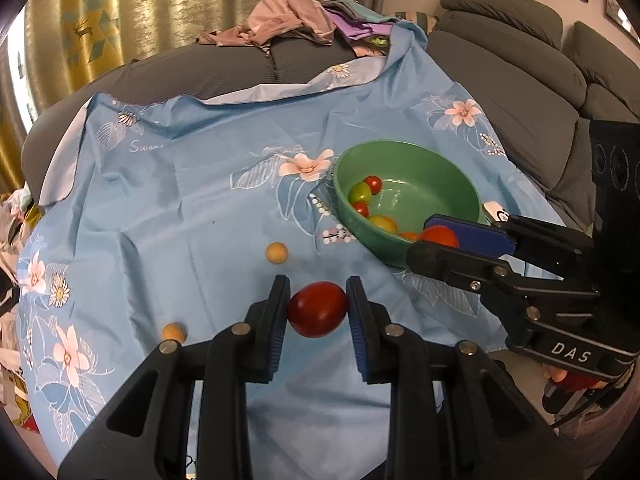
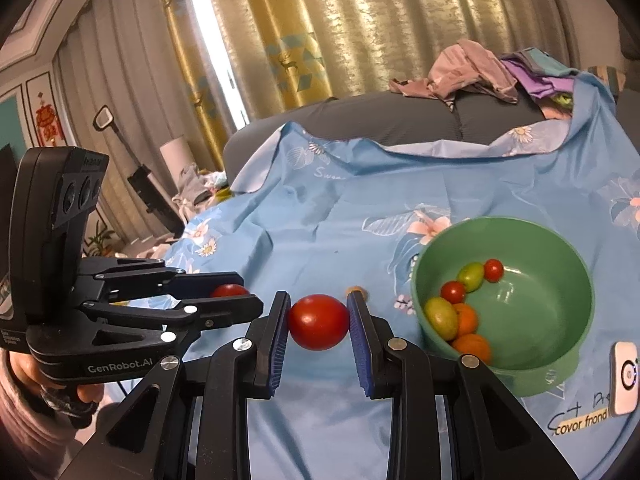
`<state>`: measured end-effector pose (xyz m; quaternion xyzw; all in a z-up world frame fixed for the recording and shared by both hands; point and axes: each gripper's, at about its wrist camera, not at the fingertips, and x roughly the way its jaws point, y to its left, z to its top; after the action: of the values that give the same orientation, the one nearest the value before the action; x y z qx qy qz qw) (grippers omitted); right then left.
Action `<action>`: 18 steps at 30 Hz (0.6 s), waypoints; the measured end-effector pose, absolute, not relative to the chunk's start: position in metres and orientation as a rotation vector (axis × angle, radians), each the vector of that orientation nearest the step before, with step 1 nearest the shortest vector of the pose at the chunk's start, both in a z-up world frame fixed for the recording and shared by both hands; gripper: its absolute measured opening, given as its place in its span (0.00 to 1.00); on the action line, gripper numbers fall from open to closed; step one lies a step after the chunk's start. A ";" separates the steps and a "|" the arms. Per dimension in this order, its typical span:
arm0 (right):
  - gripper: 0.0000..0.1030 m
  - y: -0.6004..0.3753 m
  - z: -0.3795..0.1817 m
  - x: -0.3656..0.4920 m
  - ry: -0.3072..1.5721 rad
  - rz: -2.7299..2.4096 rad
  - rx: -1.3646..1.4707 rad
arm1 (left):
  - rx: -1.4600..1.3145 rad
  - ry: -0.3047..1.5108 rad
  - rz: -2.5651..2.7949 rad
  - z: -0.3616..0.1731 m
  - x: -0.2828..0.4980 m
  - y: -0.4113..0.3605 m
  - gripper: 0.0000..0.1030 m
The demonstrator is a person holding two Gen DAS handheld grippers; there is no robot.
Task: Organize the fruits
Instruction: 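Carry both red tomatoes over the green bowl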
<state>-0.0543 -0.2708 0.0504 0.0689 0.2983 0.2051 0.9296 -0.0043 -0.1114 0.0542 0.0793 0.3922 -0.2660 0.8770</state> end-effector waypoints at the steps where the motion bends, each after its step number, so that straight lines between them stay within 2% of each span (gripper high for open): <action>1: 0.30 -0.273 0.050 -0.055 0.610 0.418 0.144 | 0.172 0.819 -0.559 0.054 -0.004 -0.115 0.28; 18: 0.30 -0.323 0.044 -0.048 0.598 0.329 0.224 | 0.243 0.825 -0.654 0.054 0.017 -0.174 0.28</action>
<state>-0.0481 -0.3233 0.0443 0.1094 0.2925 0.1610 0.9362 0.0172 -0.1738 0.0539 0.1156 0.3927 -0.3115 0.8576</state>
